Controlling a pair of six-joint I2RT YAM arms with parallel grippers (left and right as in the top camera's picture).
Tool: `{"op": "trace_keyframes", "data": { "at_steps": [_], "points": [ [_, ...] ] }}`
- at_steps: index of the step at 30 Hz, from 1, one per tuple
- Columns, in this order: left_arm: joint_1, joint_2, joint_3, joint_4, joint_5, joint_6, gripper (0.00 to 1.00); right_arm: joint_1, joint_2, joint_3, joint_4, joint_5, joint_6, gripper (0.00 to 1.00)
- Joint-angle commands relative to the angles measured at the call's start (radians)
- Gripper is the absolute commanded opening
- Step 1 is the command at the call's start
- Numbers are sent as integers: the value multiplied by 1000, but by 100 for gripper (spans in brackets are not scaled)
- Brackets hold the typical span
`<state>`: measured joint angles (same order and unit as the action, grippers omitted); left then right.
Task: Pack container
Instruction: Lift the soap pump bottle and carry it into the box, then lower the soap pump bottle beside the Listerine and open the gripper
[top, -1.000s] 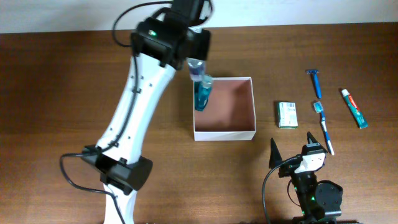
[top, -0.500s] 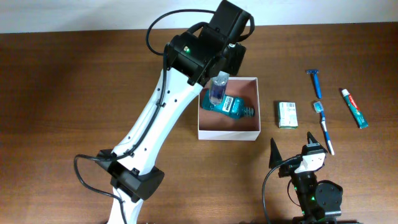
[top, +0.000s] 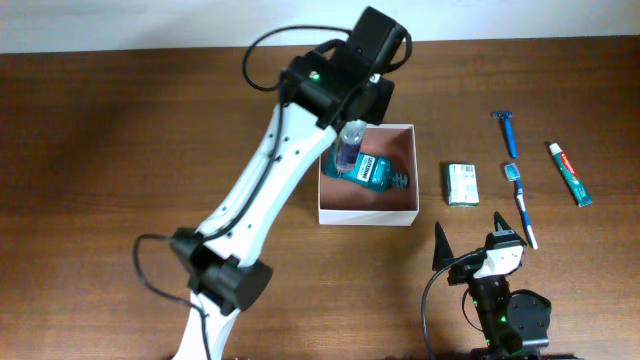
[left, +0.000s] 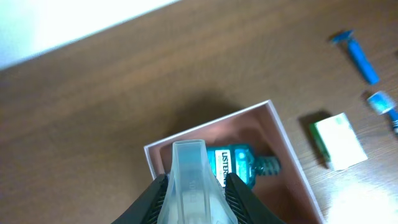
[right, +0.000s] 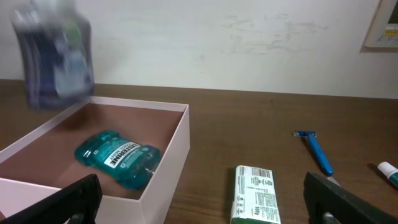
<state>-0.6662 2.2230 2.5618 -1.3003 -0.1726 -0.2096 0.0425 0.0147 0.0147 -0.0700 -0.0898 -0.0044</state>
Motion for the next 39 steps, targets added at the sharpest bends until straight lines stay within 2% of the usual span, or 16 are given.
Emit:
{"op": "trace_keyframes", "data": {
  "at_steps": [1, 11, 20, 26, 39],
  "points": [
    [4, 49, -6, -8, -1, -36, 30, 9, -11, -9, 0, 13, -3, 99],
    [4, 95, -13, -56, 14, -120, 30, 9, -11, -9, 0, 13, -3, 99],
    [3, 134, -13, -92, 42, -119, 30, 9, -11, -9, 0, 13, -3, 99],
    [6, 134, -13, -84, -63, -119, 31, 9, -11, -9, 0, 13, -3, 99],
    [8, 134, -72, -63, -59, -119, 31, 9, -11, -9, 0, 13, -3, 99]
  ]
}}
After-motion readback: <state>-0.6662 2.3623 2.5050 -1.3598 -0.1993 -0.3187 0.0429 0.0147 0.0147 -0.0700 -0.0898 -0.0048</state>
